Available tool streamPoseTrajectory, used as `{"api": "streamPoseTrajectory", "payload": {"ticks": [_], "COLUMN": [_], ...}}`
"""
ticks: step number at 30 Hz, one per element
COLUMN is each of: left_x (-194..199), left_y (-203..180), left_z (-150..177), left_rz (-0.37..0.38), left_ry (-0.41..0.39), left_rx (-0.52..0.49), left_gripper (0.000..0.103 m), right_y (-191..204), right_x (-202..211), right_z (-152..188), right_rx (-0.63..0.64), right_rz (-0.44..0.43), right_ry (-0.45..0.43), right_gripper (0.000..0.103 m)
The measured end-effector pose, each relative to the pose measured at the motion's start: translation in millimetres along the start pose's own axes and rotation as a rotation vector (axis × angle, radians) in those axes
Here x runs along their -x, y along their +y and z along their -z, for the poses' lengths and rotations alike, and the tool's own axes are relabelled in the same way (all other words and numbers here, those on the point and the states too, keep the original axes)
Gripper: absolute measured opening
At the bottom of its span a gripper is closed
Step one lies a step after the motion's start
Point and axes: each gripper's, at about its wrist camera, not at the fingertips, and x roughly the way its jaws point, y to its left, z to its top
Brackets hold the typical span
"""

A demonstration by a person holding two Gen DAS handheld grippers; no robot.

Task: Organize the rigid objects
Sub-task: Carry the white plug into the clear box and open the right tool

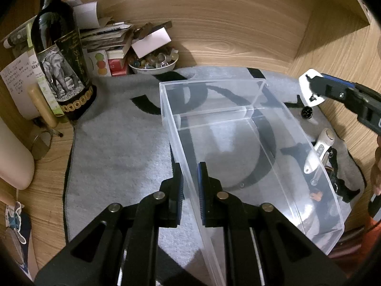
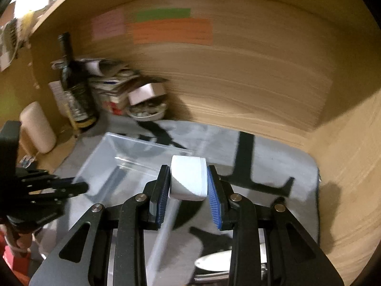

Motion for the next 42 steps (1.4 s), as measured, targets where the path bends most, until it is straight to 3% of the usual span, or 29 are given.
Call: {"api": "streamPoseTrajectory", "payload": {"ticks": [12,19,26,32,38,42], "left_x": [1,2,2,2,1,1], "left_y": [0,0,-1,-2,-2,-3], "left_z": [1,2,2,2,1,1], "left_rz": [0.008,0.017,0.018,0.007,0.003,-0.004], "left_ry": [-0.006,-0.014,-0.015,-0.018,-0.011,-0.010], "left_rx": [0.000,0.002,0.003,-0.004,0.005,0.003], "left_gripper": [0.012,0.012,0.012,0.012,0.012,0.012], "right_y": [57,73,78,76,69,60], "right_x": [-44,-73,-87,-82,-63,-39], "right_z": [7,12,18,15,11,6], "right_rx": [0.088,0.118,0.138,0.134,0.135,0.140], "right_rz": [-0.094,-0.145,-0.160,-0.150,-0.123,-0.070], "right_ry": [0.129,0.260,0.336,0.310,0.242,0.151], "right_gripper": [0.028,0.028,0.028,0.030,0.042,0.051]}}
